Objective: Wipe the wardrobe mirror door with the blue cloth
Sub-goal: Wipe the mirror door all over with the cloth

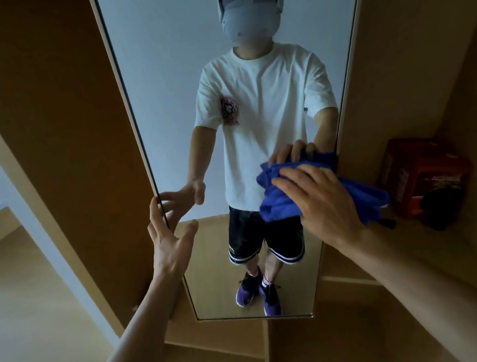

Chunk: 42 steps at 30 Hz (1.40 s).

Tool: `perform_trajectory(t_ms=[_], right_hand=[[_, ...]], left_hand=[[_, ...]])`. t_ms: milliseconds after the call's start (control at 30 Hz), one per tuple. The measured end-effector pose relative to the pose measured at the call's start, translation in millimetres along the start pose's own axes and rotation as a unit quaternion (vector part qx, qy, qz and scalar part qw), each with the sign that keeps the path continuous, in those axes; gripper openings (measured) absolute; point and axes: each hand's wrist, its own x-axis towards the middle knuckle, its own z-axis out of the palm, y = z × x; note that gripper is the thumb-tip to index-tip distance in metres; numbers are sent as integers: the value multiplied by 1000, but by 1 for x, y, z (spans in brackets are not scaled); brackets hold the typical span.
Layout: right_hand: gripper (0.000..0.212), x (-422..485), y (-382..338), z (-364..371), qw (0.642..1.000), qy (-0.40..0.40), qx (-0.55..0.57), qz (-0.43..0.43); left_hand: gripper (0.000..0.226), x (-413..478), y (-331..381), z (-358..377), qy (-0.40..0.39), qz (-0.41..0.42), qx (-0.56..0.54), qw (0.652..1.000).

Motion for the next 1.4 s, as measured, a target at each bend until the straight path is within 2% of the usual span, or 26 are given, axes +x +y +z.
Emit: perform_trajectory(t_ms=[100,167,300,433,667,733,900,967,1133,1267,1400], right_hand=[[44,-22,-8,19,999,-12,-14,-36],[43,-50,-14,38,995,-54,-27,-78],[57,-76,-26,55,983,-140,-23,-114],[43,-53,-25,42,992,-91,3,-88],[53,7,-12,0,999,15,37,11],[50,-6,-17,13,999,10,35,-4],[45,-43,-34,50,992,-76,17,-98],[41,-30,-34,40,994,-59,33,-82],[53,32,-22,-7,999,18,34,27],[49,42,-22,-9,999,40,4,-2],[51,1,-44,29,997,-31,-3,-66]], left_hand=[[98,-1,-5,-3,-3,10,-7,1000],[97,0,-8,-5,-7,15,-5,1000],[101,3,-15,-10,-19,12,-1,1000],[102,7,-13,-9,-15,-10,-1,1000],[103,4,-15,-2,-11,-22,1,1000],[104,5,-14,-1,-12,-19,2,1000],[104,8,-17,-2,-13,-23,0,1000],[105,9,-17,-3,-16,-25,-2,1000],[108,11,-13,-3,-42,-42,-3,998],[106,14,-11,-9,-46,-28,-7,999],[111,14,-12,-12,-37,-22,-4,999]])
